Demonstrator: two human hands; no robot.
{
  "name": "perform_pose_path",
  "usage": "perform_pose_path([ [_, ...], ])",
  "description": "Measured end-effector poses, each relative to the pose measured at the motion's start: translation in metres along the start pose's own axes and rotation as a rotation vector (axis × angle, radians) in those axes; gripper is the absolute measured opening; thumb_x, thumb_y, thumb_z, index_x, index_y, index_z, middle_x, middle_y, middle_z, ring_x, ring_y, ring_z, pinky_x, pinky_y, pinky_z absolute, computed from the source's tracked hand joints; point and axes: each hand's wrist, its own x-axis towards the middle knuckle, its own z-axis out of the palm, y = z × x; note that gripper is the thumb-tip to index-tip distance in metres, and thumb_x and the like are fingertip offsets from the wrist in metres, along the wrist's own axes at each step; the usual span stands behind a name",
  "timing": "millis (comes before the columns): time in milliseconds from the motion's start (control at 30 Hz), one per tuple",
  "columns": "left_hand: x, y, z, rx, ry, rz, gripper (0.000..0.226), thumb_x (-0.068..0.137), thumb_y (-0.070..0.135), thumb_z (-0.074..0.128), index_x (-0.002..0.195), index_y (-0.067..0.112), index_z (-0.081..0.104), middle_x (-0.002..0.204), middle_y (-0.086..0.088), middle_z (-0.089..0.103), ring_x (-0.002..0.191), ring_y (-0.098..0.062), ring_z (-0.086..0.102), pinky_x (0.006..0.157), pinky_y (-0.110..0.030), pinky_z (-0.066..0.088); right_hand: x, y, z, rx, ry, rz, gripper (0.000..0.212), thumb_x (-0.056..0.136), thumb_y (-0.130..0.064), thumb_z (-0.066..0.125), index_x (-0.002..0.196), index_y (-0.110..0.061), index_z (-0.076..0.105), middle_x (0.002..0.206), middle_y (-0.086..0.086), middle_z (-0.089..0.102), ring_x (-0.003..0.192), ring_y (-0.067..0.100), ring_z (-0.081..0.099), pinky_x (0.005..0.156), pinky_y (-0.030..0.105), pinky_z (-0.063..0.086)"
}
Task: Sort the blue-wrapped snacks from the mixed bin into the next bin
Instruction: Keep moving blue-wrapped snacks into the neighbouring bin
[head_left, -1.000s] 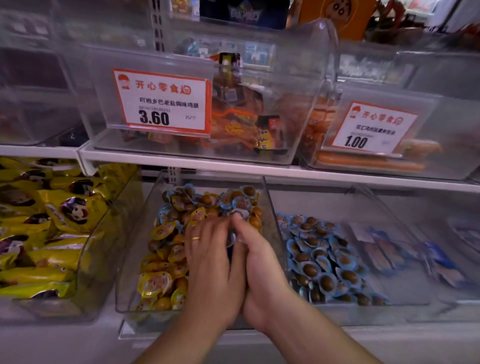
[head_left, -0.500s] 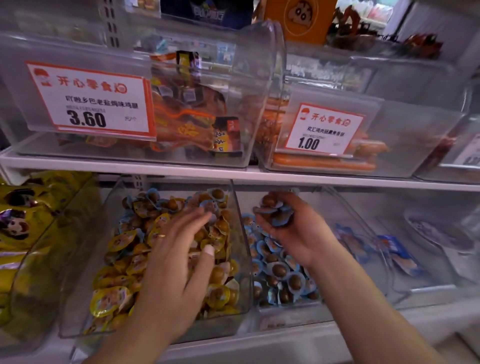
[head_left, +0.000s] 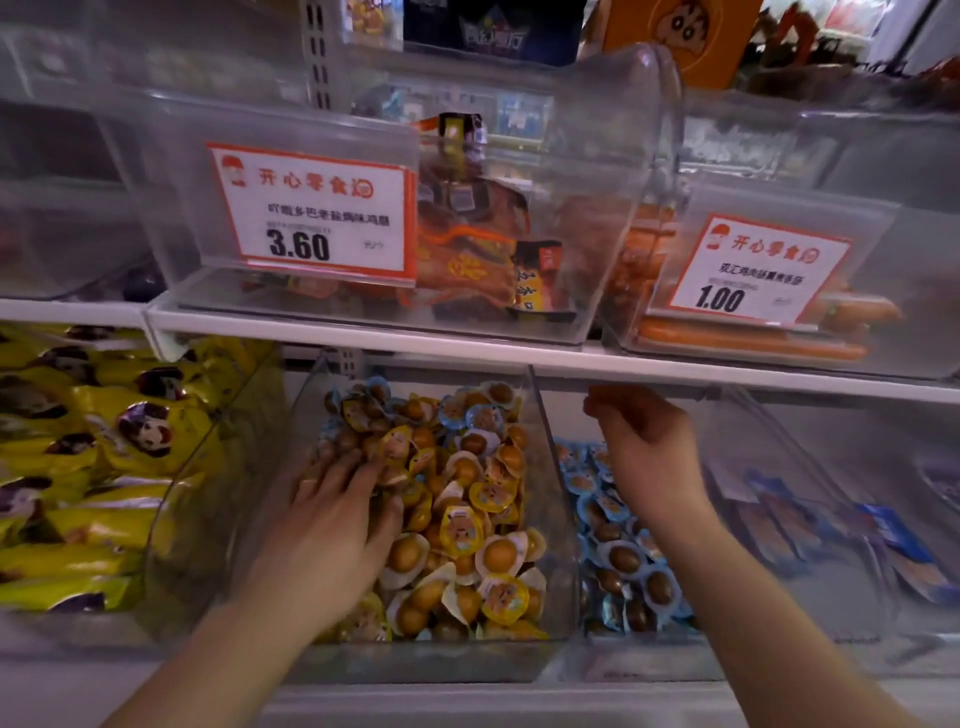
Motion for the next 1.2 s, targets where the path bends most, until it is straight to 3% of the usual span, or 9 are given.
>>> perform_pose_path([
  [100, -0.005, 0.000, 0.001, 0.012, -0.024, 0.012, 0.080, 0.086, 0.066, 0.006, 0.152, 0.029, 0.033, 0.159, 0.003, 0.033, 0.142, -0.021, 0.038, 0.114, -0.035, 0.029, -0.019, -0.030, 0.044, -0.073, -0.281, -0.181, 0.032, 0.085, -0.034, 0.050, 0.109, -0.030, 0.070, 0.104, -0.016, 0.071, 0.095, -0.008, 0.064, 0.077, 0.005, 0.045],
  [267, -0.016, -0.004, -0.005, 0.038, 0.021, 0.033, 0.055, 0.092, 0.059, 0.028, 0.138, 0.036, 0.047, 0.151, 0.007, 0.040, 0.125, -0.019, 0.050, 0.105, -0.032, 0.036, 0.021, -0.024, 0.124, -0.684, -0.614, -0.167, 0.066, 0.088, -0.048, 0.050, 0.147, -0.021, 0.042, 0.150, 0.012, 0.046, 0.138, 0.034, 0.040, 0.111, 0.040, 0.038],
  [467, -0.027, -0.010, -0.010, -0.220, 0.060, 0.082, 0.054, 0.087, 0.055, 0.031, 0.138, 0.038, 0.041, 0.148, 0.010, 0.032, 0.128, -0.015, 0.044, 0.104, -0.030, 0.033, 0.047, 0.011, 0.162, -1.166, -0.668, -0.213, 0.062, 0.076, -0.048, 0.041, 0.133, -0.025, 0.053, 0.134, 0.019, 0.053, 0.129, 0.039, 0.042, 0.107, 0.053, 0.035],
  [700, -0.025, -0.009, -0.023, -0.689, 0.207, 0.052, 0.033, 0.095, 0.040, 0.050, 0.128, 0.038, 0.055, 0.131, 0.029, 0.040, 0.120, 0.005, 0.042, 0.102, -0.016, 0.034, 0.021, -0.012, 0.145, -0.327, -0.484, -0.128, 0.019, 0.093, -0.024, 0.067, 0.110, -0.022, 0.074, 0.103, -0.001, 0.072, 0.096, 0.014, 0.066, 0.079, 0.026, 0.047],
  [900, -0.023, 0.006, -0.044, -1.548, 0.174, -0.383, 0.015, 0.099, 0.023, 0.054, 0.104, 0.029, 0.067, 0.101, 0.000, 0.072, 0.079, -0.011, 0.070, 0.061, -0.029, 0.056, -0.012, -0.058, 0.131, 0.697, -0.587, 0.485, 0.014, 0.096, -0.003, 0.057, 0.106, 0.000, 0.066, 0.105, 0.022, 0.071, 0.103, 0.037, 0.071, 0.090, 0.042, 0.058],
  [1000, -0.020, 0.009, -0.048, -2.023, -0.067, -0.588, 0.030, 0.101, 0.039, 0.052, 0.110, 0.016, 0.068, 0.098, -0.019, 0.074, 0.075, -0.028, 0.073, 0.057, -0.035, 0.058, -0.031, -0.079, 0.126, 0.537, -0.679, 0.321, 0.024, 0.096, -0.009, 0.056, 0.116, -0.011, 0.069, 0.117, 0.011, 0.072, 0.114, 0.027, 0.067, 0.099, 0.040, 0.053],
  [1067, -0.019, 0.006, -0.045, -2.190, -0.196, -0.587, 0.040, 0.100, 0.047, 0.050, 0.116, 0.015, 0.069, 0.102, -0.020, 0.074, 0.085, -0.030, 0.075, 0.066, -0.040, 0.060, -0.050, -0.088, 0.123, 0.247, -0.823, 0.154, 0.036, 0.085, -0.021, 0.060, 0.118, -0.027, 0.071, 0.113, -0.009, 0.074, 0.108, 0.005, 0.067, 0.090, 0.021, 0.053],
  [1133, -0.016, 0.003, -0.041, -2.198, -0.228, -0.604, 0.039, 0.101, 0.041, 0.051, 0.120, 0.012, 0.068, 0.103, -0.015, 0.075, 0.085, -0.025, 0.074, 0.062, -0.036, 0.059, -0.058, -0.089, 0.117, 0.204, -0.887, 0.131, 0.047, 0.073, -0.022, 0.055, 0.117, -0.027, 0.071, 0.110, -0.018, 0.074, 0.101, -0.005, 0.066, 0.080, 0.010, 0.050],
  [1200, -0.012, 0.003, -0.037, -2.092, -0.201, -0.673, 0.031, 0.098, 0.029, 0.057, 0.117, 0.007, 0.069, 0.089, -0.013, 0.073, 0.067, -0.021, 0.069, 0.050, -0.027, 0.052, -0.052, -0.086, 0.109, 0.249, -0.747, 0.155, 0.043, 0.079, -0.014, 0.052, 0.116, -0.022, 0.072, 0.111, -0.010, 0.075, 0.106, 0.003, 0.067, 0.088, 0.018, 0.051],
])
